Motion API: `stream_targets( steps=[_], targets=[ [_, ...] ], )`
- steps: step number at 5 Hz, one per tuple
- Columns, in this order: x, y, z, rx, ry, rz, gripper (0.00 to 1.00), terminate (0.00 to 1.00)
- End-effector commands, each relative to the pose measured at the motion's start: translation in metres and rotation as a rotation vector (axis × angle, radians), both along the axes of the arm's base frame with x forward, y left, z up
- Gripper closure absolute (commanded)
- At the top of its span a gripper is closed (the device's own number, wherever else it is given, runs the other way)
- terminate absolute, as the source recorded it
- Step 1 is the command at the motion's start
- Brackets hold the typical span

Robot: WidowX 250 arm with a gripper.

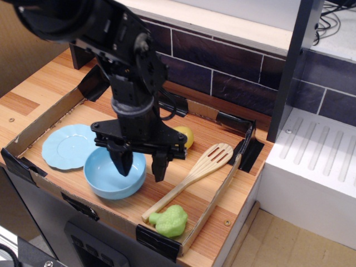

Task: Take bowl off plate

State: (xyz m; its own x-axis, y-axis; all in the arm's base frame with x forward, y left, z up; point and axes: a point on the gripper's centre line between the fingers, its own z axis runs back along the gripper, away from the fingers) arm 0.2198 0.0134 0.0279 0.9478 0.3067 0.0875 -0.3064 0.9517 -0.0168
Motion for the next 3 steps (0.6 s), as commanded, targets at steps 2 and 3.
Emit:
stream_targets(
  steps=[2,3],
  targets=[
    [0.0135,0.0098,0.0527,0.042,-0.122,0.025,0.0,0.0],
    [0.0135,0.0098,0.0527,0.042,-0.122,0.025,0.0,1.0]
  ],
)
